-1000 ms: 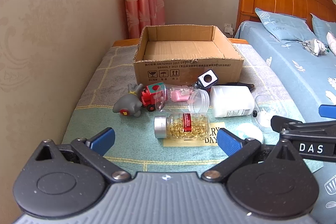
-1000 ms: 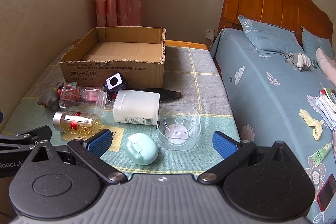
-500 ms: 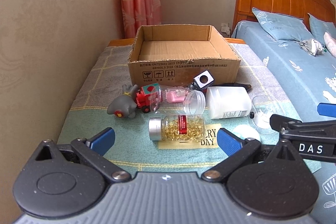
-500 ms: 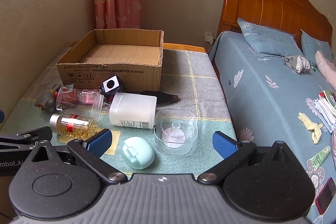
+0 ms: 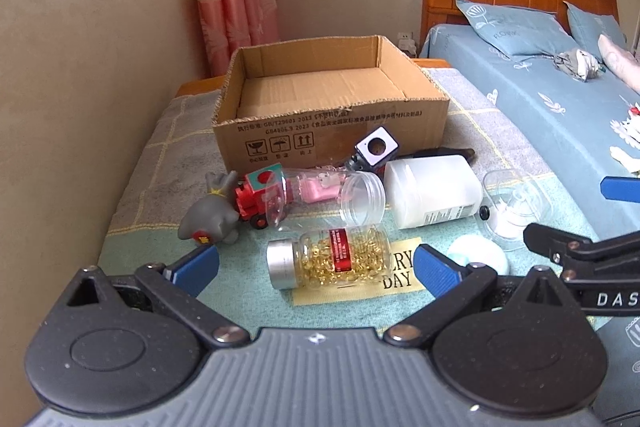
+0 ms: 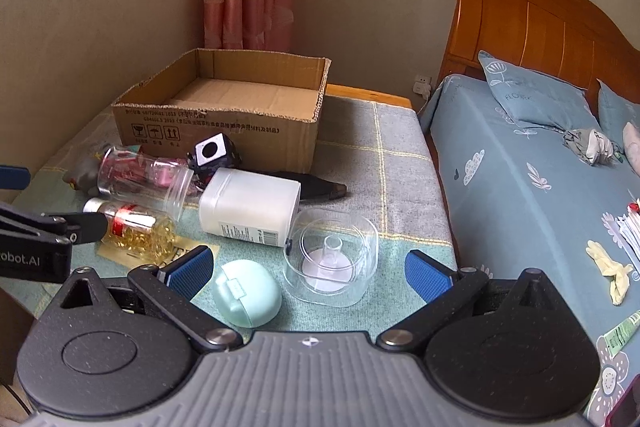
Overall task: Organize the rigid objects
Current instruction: 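Move the left tool toward the gold capsule bottle while the right tool approaches the teal case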
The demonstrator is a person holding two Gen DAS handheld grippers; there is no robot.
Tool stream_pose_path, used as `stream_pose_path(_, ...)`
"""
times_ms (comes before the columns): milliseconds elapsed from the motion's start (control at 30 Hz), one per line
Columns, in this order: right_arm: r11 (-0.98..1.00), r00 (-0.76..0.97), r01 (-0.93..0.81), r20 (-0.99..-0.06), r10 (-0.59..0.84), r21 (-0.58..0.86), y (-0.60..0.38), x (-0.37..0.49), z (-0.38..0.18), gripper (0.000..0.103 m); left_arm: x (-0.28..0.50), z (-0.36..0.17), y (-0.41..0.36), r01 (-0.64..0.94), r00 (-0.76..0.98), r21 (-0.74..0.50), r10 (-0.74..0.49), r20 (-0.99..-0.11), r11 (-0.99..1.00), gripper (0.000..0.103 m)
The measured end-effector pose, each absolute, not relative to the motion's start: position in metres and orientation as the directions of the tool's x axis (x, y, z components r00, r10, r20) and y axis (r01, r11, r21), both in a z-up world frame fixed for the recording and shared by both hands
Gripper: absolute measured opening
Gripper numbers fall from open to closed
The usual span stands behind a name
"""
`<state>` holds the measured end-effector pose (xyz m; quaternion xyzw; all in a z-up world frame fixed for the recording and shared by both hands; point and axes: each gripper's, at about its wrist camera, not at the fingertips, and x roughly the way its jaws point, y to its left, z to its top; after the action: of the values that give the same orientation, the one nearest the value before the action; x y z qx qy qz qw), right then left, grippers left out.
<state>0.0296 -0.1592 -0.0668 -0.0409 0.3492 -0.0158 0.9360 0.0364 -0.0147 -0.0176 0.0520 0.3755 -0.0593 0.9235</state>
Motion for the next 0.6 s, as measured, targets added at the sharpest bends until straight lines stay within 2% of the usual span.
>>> stream_pose_path(300,0.996,0.721,-0.057,-0.693,-0.009,-0.072,-0.175,0.038,-0.098,0.103,0.063,-0.041,-0.024,0.204,0.660,0.027,-0.118,-0.742,0.979,0.102)
stream_pose_path(600,0.985,0.664,-0.169,-0.735,0.137,0.031,-0.172,0.042,-0.125,0.103,0.087,-0.068,-0.021,0.190,0.606,0.011,-0.108,-0.788,0.982,0.102)
